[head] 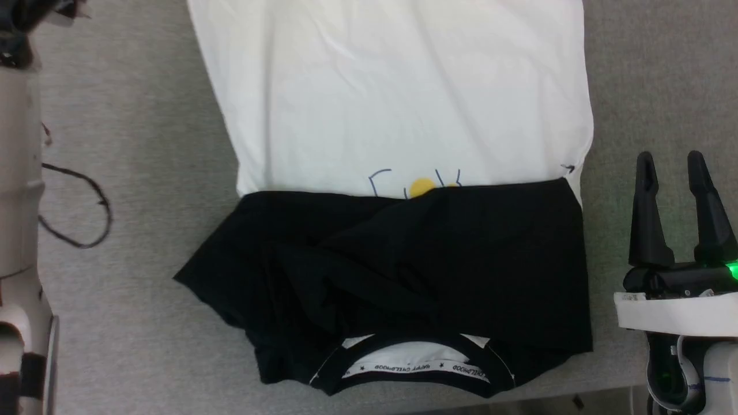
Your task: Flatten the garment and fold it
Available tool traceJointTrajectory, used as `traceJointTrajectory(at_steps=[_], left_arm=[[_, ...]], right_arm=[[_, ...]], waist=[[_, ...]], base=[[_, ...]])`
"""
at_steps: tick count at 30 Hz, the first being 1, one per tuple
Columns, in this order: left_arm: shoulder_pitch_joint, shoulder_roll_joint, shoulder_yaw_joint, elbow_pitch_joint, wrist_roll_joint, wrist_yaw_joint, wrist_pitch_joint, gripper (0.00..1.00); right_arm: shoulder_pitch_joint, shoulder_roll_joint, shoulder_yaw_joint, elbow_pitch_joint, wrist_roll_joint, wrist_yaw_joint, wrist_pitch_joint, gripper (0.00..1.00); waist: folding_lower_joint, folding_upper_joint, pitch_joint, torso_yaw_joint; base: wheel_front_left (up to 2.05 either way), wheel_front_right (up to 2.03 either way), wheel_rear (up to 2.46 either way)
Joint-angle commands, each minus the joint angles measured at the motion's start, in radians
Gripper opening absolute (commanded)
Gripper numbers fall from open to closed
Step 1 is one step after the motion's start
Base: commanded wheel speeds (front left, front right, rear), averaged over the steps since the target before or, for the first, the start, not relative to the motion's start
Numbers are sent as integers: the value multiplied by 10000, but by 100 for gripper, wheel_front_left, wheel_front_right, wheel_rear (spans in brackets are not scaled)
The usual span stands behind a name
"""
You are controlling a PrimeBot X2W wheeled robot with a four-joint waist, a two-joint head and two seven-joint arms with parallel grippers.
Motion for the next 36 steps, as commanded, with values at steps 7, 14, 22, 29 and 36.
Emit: traceJointTrajectory(at_steps=[7, 14, 22, 29, 36], left_arm=[[-790, 378, -383, 609, 502, 113, 775, 100], [-857, 822, -237, 1097, 686, 606, 1235, 100], [-659, 935, -30, 1346, 556, 1001, 1380, 63], [-465, 821, -35, 1250, 222, 832, 1416, 0], [-324, 579, -109, 1021, -9, 559, 890, 0]], right_arm=[[-323, 20, 182, -48, 138, -7, -135, 100], [-340, 20, 219, -53, 221, -7, -181, 100], [-248, 20, 61, -137, 201, -7, -203, 100], [-489, 20, -55, -450, -246, -7, -78, 100], [-2875, -16, 119, -2265, -876, -7, 2765, 100]], waist=[[-3, 0, 1501, -960], [-3, 0, 1916, -1390], [-3, 0, 2076, -1505], [-3, 0, 1862, -1236], [-3, 0, 1637, -1029]], base=[[0, 0, 0], [0, 0, 0], [0, 0, 0], [0, 0, 0], [0, 0, 0]])
